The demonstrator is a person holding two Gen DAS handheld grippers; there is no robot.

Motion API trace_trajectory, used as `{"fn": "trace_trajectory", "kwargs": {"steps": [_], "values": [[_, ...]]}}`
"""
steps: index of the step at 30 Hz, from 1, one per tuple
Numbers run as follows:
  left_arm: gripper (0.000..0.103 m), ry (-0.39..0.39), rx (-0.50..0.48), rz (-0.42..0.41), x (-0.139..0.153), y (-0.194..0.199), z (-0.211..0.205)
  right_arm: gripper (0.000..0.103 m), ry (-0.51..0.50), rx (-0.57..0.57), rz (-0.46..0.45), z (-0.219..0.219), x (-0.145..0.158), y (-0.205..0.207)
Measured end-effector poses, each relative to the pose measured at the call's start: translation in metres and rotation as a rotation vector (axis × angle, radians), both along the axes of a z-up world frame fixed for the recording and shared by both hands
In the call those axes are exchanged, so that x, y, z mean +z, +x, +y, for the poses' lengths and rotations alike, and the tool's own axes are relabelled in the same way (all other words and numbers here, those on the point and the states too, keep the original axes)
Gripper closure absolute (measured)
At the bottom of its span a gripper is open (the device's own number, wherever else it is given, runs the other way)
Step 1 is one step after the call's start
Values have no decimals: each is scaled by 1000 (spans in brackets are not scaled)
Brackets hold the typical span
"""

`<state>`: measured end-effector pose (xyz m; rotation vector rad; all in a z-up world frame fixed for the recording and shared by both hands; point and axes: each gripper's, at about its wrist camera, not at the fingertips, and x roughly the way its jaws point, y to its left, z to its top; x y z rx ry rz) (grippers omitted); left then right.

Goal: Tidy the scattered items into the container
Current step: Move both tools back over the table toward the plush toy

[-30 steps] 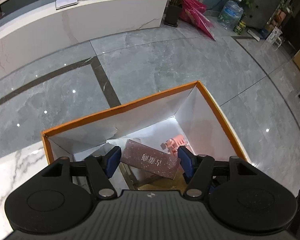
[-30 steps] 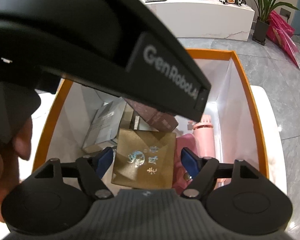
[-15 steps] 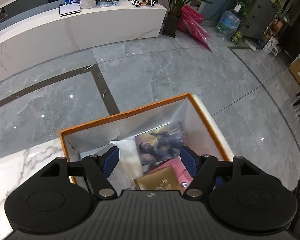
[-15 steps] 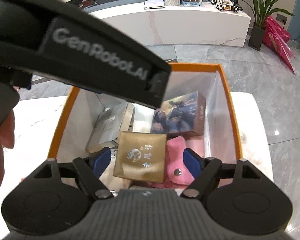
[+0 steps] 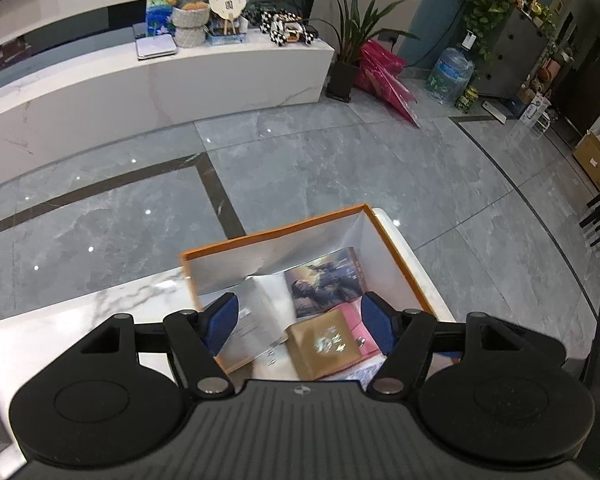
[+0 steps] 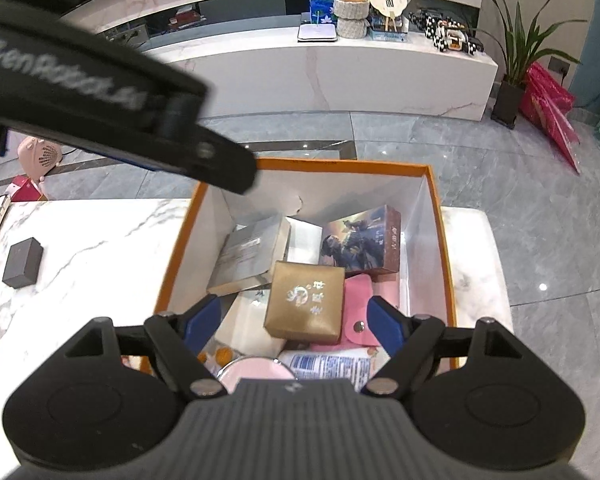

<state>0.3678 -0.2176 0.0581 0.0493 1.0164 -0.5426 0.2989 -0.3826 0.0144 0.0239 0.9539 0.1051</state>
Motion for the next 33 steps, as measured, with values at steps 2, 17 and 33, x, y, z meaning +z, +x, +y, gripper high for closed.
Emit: {"fn": "trace_trajectory", "kwargs": {"steps": [2, 17, 33], "values": [[23, -2, 14, -9, 6, -6, 12, 21, -7, 3, -8, 2, 9, -9], [23, -2, 127, -68, 44, -43, 124, 20, -42, 44, -65, 45, 48, -44], [18, 28, 247, -106, 50, -59, 235, 19, -60, 149, -98, 106, 66, -70]]}}
